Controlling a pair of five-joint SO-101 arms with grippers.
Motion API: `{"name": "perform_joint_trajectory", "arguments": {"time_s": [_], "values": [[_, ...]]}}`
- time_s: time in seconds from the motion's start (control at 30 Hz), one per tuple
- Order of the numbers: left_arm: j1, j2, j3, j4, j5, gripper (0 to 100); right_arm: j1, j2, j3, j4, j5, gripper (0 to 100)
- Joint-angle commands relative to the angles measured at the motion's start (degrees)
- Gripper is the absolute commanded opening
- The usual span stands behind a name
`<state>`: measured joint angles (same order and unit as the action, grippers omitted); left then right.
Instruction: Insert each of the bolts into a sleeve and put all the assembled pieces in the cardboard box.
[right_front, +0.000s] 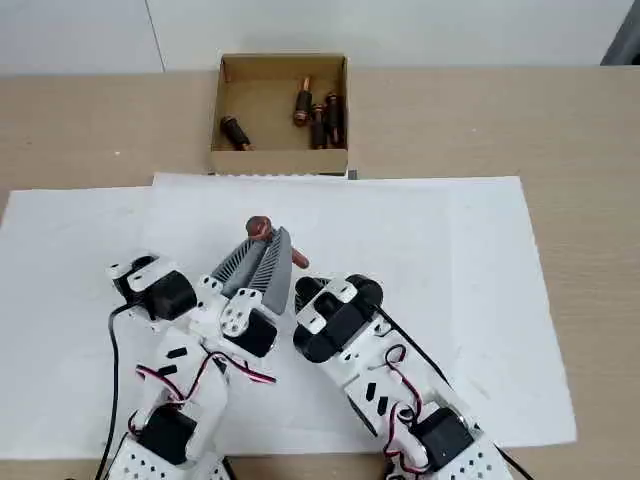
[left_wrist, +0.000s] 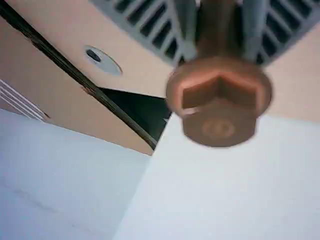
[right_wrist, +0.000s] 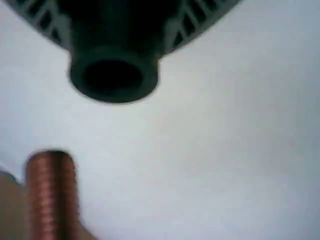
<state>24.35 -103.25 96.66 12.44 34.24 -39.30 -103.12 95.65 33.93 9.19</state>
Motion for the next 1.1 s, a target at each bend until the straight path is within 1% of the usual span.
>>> {"name": "perform_joint_trajectory", "arguments": {"time_s": [0.0, 0.13, 0.23, 0.4, 0.57, 0.87, 1.07], "values": [[1.58, -0.88, -0.75, -1.49, 0.09, 1, 1.63, -0.84, 0.79, 0.13, 0.62, 0.3], [3.69, -0.88, -0.75, 0.88, 0.0, 1, 2.42, -0.84, 0.79, 0.13, 1.05, 0.3], [3.96, -0.88, -0.75, 2.55, -0.09, 1, 2.42, -0.84, 0.79, 0.13, 3.43, 0.3], [3.69, -0.88, -0.66, 2.55, -0.18, 1, 2.42, -0.84, 0.79, 0.13, 3.69, 0.2], [3.52, -0.88, -0.4, 2.46, -5.45, 1, 2.51, -0.84, 0.79, 0.13, 3.78, 0.2], [3.78, -0.7, -0.4, 2.64, -5.8, 1, 2.51, -0.84, 0.79, 0.13, 3.78, 0.2], [3.96, -0.79, -0.4, 6.33, -5.8, 1, 4.97, -0.84, 0.79, -0.22, 3.78, 0.2]]}}
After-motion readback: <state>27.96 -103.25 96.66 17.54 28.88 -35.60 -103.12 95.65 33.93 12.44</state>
